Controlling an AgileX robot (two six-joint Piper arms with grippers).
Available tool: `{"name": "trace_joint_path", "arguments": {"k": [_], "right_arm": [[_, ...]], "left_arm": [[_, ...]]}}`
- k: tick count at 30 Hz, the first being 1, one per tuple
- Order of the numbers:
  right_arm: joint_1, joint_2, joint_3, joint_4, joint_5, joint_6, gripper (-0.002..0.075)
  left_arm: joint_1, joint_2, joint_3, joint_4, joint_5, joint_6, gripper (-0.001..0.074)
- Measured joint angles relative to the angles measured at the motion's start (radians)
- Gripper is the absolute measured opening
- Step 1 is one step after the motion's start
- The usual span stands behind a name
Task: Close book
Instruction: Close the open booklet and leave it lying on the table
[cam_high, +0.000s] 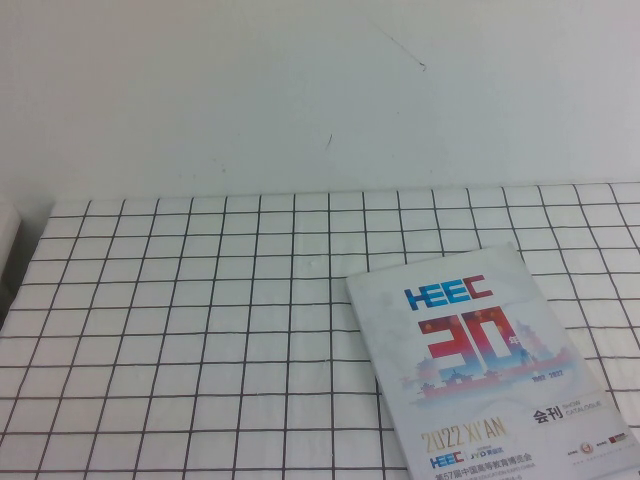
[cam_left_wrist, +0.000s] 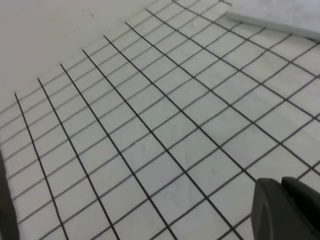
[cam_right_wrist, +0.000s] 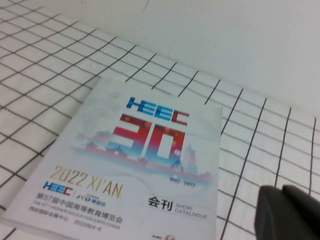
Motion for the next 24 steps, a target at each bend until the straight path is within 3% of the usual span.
{"name": "trace_joint_path", "arguments": {"k": [6, 16, 24], "right_arm": [[0.000, 0.000, 0.069, 0.002, 0.000, 0.000, -0.0003], [0.000, 0.000, 0.119, 0.004, 0.010, 0.000, -0.0003], [0.000, 0.000, 0.119, 0.004, 0.010, 0.000, -0.0003]], "left_arm": [[0.000, 0.000, 0.105, -0.002, -0.062, -0.013, -0.0004], [0.005, -0.032, 0.239, 0.030, -0.297, -0.211, -0.0004], [0.126, -0.130, 0.258, 0.046, -0.296, -0.319, -0.0004]]}}
